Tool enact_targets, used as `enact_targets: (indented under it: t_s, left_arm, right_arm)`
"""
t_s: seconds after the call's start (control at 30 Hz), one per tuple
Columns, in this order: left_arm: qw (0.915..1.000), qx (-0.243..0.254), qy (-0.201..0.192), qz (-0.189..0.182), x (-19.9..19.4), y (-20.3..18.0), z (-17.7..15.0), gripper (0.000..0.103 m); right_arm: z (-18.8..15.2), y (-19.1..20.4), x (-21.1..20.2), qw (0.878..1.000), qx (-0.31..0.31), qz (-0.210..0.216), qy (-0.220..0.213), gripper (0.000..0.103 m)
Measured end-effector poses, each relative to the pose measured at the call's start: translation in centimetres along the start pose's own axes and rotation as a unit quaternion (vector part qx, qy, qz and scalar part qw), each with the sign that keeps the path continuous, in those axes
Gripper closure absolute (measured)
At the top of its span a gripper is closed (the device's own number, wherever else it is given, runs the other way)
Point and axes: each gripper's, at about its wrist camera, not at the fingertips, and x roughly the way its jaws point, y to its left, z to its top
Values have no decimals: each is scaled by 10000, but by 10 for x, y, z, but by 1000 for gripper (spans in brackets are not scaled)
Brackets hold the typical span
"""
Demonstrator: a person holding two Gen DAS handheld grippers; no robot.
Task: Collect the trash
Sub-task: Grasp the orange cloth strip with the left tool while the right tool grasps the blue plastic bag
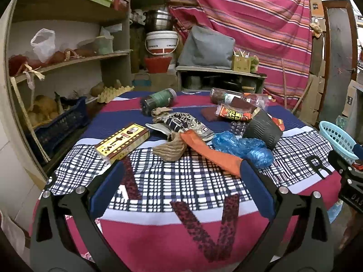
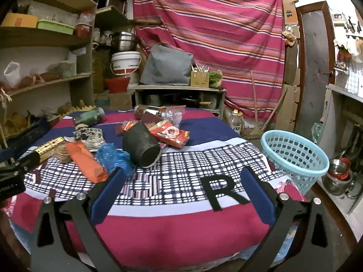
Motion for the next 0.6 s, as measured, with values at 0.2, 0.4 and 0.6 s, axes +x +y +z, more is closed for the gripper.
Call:
enact_targets:
  t_s: [0.2, 0.4, 0.6]
  left_arm:
    - [9998, -83, 168, -19, 27, -5, 16, 5]
    - [9989, -30, 446, 102, 62, -15, 22, 5]
    - [9964, -36, 841, 36, 94, -22, 21, 5]
  right_arm:
    - [12, 5, 20, 9995, -186, -231, -114, 4]
    - [14, 2, 39, 9997, -161, -136, -97, 4]
    - [6, -4, 60, 9998, -31, -180, 107, 4]
